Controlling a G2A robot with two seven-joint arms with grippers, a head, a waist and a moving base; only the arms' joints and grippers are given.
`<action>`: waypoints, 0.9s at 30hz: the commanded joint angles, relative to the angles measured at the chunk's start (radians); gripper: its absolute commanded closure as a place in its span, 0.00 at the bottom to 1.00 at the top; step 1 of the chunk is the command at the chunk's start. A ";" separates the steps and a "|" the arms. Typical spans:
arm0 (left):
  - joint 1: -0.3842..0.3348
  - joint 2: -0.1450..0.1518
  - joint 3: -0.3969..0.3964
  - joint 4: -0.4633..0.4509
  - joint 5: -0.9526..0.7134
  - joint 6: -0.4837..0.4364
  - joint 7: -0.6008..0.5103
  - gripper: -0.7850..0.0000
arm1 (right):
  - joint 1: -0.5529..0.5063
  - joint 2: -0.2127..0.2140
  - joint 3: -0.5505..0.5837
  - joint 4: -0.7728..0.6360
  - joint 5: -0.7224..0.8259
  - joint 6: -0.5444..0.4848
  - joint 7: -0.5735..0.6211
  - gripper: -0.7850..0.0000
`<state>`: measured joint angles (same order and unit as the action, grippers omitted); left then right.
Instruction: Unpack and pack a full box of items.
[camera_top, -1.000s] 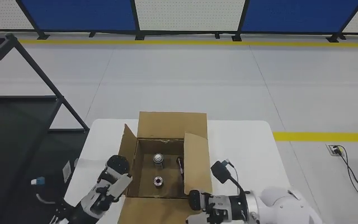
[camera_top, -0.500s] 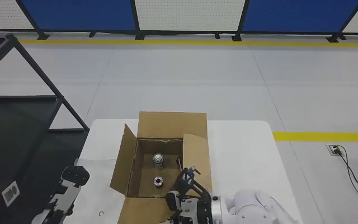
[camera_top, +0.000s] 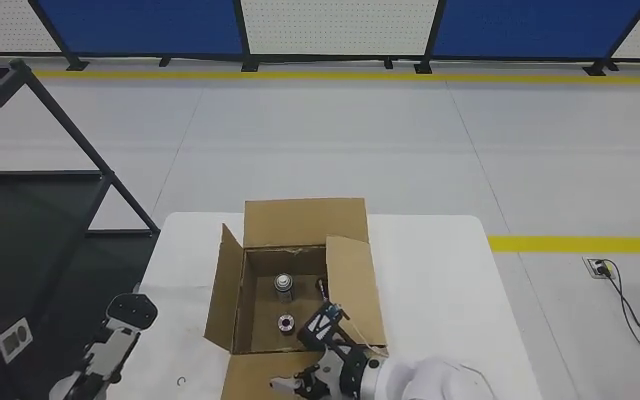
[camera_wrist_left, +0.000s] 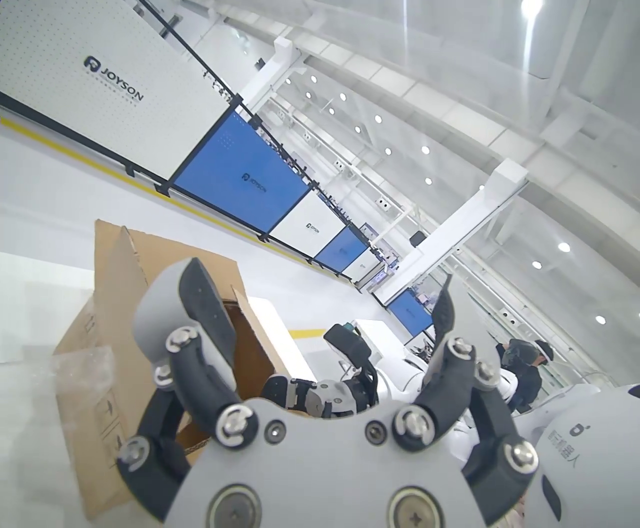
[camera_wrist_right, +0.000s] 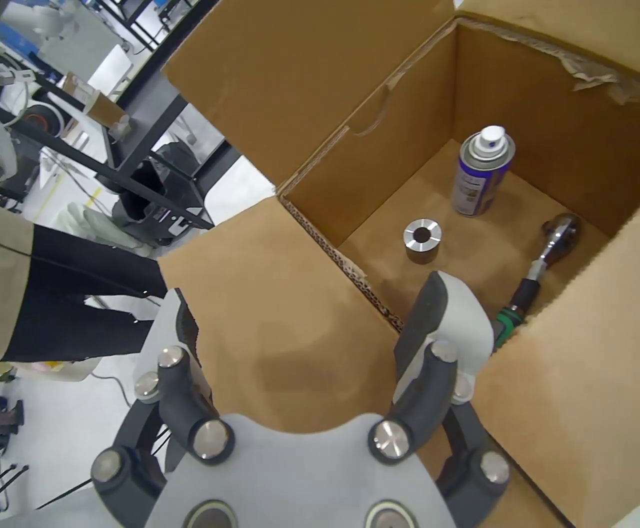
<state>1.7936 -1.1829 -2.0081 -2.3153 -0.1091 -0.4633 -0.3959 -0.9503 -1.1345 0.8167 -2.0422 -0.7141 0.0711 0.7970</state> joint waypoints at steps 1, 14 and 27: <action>-0.009 0.001 -0.003 0.006 -0.008 0.000 -0.010 0.00 | -0.015 0.001 0.008 -0.026 -0.033 0.016 -0.009 0.00; -0.043 0.006 0.002 0.017 -0.032 0.007 -0.045 0.00 | -0.132 0.015 0.104 -0.129 -0.177 0.075 -0.060 0.00; -0.043 0.007 0.038 0.005 -0.017 0.007 -0.069 0.00 | -0.207 0.019 0.236 -0.169 -0.217 0.118 -0.134 0.00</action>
<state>1.7503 -1.1760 -1.9730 -2.3085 -0.1268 -0.4552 -0.4609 -1.1567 -1.1152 1.0438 -2.2138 -0.9401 0.1898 0.6634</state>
